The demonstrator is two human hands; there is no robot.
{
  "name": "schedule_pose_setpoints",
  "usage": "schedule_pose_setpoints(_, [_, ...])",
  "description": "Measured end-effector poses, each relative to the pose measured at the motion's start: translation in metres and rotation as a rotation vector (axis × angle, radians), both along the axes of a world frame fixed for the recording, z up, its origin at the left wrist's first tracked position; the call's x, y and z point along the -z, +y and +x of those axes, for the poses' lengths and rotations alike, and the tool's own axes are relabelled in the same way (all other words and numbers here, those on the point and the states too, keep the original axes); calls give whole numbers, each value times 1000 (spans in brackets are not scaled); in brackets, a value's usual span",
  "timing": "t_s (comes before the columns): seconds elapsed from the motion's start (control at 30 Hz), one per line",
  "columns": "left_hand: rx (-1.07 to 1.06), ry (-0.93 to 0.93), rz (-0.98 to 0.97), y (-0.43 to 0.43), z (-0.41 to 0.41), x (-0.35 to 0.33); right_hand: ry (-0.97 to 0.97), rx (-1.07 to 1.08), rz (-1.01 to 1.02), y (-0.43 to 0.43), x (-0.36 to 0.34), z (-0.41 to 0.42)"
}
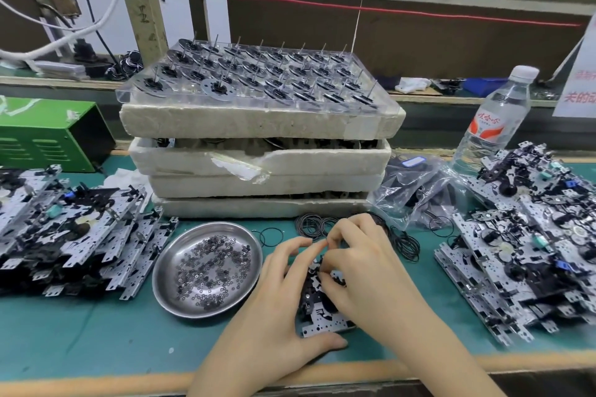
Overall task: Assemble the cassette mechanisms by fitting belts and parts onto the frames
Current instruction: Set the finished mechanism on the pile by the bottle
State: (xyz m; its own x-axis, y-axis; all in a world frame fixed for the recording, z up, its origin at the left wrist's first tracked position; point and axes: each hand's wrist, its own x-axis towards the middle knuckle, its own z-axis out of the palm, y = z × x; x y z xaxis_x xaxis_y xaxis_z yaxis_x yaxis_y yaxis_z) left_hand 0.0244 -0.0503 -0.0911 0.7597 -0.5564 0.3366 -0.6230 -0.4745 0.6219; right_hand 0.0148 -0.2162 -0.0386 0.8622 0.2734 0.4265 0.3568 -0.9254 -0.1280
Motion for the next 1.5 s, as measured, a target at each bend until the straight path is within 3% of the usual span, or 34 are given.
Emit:
schedule_pose_setpoints(0.2, [-45,-47,-81,5,-3,-5,59,-8,138,-7,-2,-1])
schedule_pose_setpoints(0.33, [10,10,-61,4,-4,-6,124,-2,79,-9,3,-1])
schedule_pose_setpoints(0.5, [56,76,-80,7,-8,-10,370,-90,278,-25,-2,-6])
schedule_pose_setpoints(0.63, [57,121,-144,9,-11,-14,593,-230,166,-41,0,-14])
schedule_pose_setpoints(0.73, [41,100,-195,10,-11,-15,489,-234,0,-43,5,-16])
schedule_pose_setpoints(0.83, [15,87,-225,10,-12,-16,435,-233,-14,-40,4,-15])
schedule_pose_setpoints(1.03, [-3,16,-275,8,-14,-17,435,-223,135,-27,7,-23])
schedule_pose_setpoints(1.2, [-2,-24,-332,5,-12,-20,320,-170,168,-17,11,-22])
schedule_pose_setpoints(1.33, [-9,-24,-421,6,-10,-18,296,-138,294,-37,-18,-32])
schedule_pose_setpoints(1.4, [3,-12,-424,6,-9,-15,199,-90,345,-63,-45,-42])
schedule_pose_setpoints(1.5, [23,-90,-252,-1,-10,-16,-23,66,430,-116,-81,-63])
